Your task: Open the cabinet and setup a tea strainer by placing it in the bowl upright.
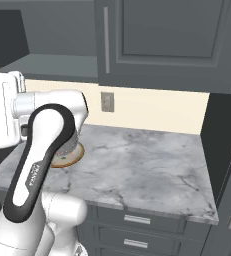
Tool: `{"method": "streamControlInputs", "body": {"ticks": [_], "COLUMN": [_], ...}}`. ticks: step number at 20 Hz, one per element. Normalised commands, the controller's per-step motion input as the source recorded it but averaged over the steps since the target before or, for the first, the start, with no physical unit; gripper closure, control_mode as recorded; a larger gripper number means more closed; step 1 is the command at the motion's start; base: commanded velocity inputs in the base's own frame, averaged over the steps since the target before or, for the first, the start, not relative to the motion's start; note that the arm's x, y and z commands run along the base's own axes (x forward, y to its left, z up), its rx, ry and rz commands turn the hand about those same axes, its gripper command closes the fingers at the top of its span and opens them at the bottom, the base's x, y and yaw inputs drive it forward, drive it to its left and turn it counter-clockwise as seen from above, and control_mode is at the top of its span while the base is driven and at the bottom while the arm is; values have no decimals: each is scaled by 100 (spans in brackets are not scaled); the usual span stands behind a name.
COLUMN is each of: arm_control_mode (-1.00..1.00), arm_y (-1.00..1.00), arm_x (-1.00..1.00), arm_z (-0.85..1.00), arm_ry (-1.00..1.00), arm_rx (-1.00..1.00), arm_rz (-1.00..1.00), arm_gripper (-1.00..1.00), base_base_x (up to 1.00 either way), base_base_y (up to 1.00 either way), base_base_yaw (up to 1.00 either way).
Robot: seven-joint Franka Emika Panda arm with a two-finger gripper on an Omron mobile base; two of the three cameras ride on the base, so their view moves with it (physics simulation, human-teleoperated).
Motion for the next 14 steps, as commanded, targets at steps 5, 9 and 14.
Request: {"method": "streamControlInputs", "body": {"ticks": [5, 9, 14], "arm_control_mode": [-100, -100, -100], "arm_y": [25, 10, 41], "arm_x": [41, 39, 23], "arm_z": [0, 0, 0], "arm_ry": [5, 10, 9], "arm_rx": [0, 0, 0], "arm_rz": [4, 7, 9], "arm_gripper": [-100, -100, -100], "base_base_x": [0, 0, 0], "base_base_y": [0, 0, 0], "base_base_yaw": [0, 0, 0]}}
